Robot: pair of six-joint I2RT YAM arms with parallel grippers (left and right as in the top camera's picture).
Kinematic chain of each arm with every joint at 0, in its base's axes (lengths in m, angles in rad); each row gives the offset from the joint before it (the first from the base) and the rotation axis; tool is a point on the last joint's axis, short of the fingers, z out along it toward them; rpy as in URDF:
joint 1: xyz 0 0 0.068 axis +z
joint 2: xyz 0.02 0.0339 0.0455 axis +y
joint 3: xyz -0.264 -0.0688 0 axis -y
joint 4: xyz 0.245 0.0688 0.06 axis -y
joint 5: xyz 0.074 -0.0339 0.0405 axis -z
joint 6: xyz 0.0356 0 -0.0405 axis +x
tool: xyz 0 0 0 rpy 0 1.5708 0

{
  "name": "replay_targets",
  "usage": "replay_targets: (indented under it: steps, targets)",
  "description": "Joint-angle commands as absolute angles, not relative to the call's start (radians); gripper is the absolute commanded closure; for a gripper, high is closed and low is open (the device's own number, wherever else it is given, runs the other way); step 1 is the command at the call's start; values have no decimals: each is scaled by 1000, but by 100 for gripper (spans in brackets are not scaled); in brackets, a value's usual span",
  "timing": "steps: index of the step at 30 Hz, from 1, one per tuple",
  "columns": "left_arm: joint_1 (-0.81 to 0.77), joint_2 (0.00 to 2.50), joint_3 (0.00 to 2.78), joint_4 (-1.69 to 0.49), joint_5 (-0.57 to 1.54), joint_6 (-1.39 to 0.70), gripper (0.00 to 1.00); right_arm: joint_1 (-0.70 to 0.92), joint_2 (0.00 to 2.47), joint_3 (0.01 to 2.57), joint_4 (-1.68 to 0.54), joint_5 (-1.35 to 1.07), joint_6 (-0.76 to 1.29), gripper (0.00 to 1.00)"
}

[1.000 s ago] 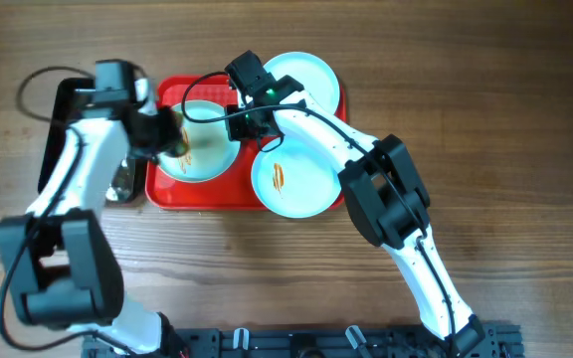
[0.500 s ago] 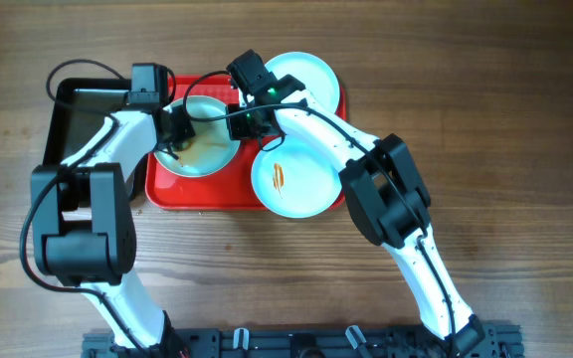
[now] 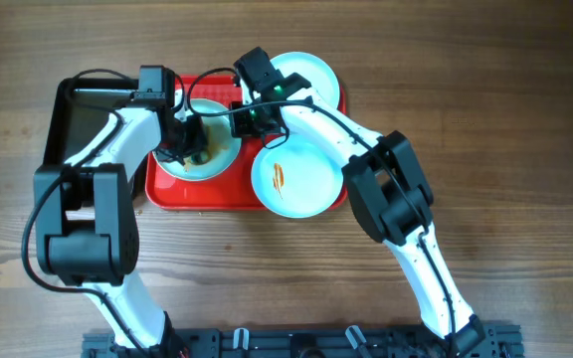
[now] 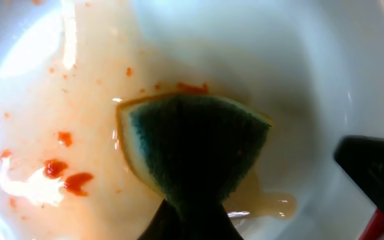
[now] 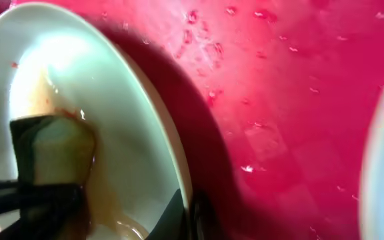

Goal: Clean dirty plates on tray and stack at the side
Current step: 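Scrub the held plate with the sponge in the left gripper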

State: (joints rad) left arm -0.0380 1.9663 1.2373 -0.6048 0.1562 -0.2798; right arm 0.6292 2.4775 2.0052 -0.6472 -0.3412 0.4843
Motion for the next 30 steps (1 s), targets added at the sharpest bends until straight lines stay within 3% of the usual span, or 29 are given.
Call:
replay_targets:
  steps: [1,8,10,12,13,15,18,22,24,26,30]
  targets:
    - [-56,2024,1194,-627,-266,-492,96,626,2542,2004,-640,-477,475,96]
    - [-216,2024,1194,-671,-524,-487,96,619,2545,2004,-628,-484,482,96]
    - [-254,2024,1194,-672,-405,-410,96,614,2545,2004,-630,-487,482,96]
    - [-262,2024,1194,-683,-199,-394,96,609,2545,2004,-633,-496,481,96]
    - [-249,2024,1194,-675,12,-332,96,608,2545,2004,-633,-496,480,96]
    - [-230,2024,1194,-653,138,-287,96,608,2545,2004,-633,-496,480,96]
    - [-176,2024,1194,-557,109,-289,96,608,2545,2004,-633,-496,479,96]
    - [-49,2024,1194,-417,-187,-454,96,608,2545,2004,-633,-496,477,96]
    - [0,2024,1194,-418,-226,-461,96,608,2545,2004,-633,-496,473,96]
    - [22,2024,1194,-458,-210,-460,96,608,2545,2004,-632,-495,474,96]
    - [10,2022,1194,-676,107,-449,96,608,2545,2004,-629,-495,473,96]
